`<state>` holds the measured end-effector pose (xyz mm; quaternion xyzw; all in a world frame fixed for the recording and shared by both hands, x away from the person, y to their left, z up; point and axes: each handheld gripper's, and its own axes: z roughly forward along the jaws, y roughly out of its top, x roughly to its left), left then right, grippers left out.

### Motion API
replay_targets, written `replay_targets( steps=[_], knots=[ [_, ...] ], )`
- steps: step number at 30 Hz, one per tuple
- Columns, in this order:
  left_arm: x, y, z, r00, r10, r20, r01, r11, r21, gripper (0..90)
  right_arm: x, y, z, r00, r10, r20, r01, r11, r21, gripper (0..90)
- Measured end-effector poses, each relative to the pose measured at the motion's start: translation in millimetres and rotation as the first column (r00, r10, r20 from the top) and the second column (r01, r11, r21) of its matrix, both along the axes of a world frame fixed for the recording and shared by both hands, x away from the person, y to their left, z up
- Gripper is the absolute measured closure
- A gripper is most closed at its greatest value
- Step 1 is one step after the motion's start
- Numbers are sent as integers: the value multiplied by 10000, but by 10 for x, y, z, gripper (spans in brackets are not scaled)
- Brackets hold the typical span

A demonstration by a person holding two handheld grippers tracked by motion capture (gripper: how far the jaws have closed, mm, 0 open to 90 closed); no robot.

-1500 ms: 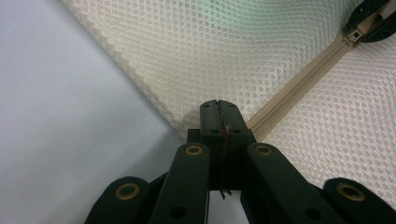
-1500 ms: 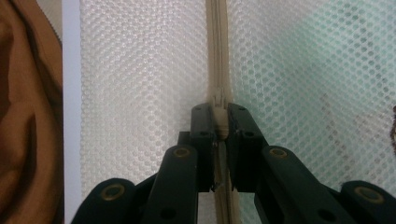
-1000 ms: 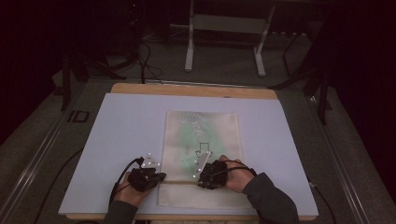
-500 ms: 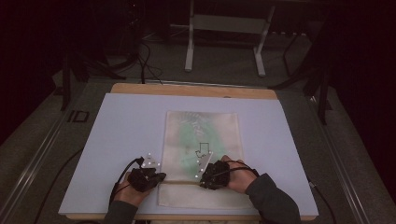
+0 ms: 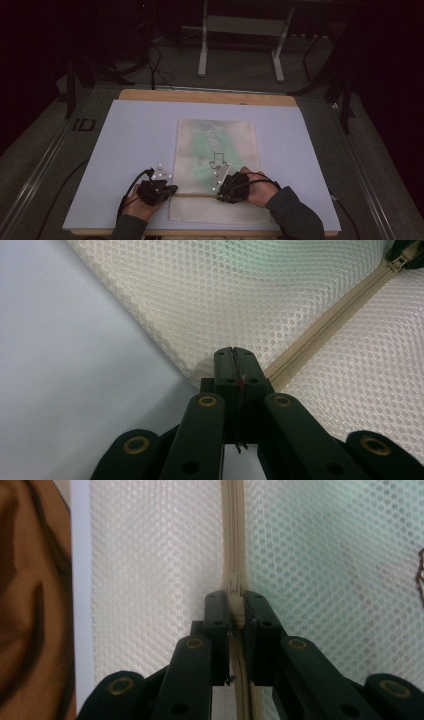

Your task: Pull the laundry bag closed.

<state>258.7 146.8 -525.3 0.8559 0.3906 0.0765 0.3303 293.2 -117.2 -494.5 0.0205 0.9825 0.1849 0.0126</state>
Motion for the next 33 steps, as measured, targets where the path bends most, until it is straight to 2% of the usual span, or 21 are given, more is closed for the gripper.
replay_targets(
  steps=[29,33],
  knots=[
    [1,3,-1,10000,1,-14,-1,10000,-26,894,-3,-53,10,10000,-79,-27,79,10000,28,824],
    [2,3,0,10000,-2,-21,2,10000,-20,894,-4,-89,17,9999,-157,-71,158,9998,157,824]
  ],
)
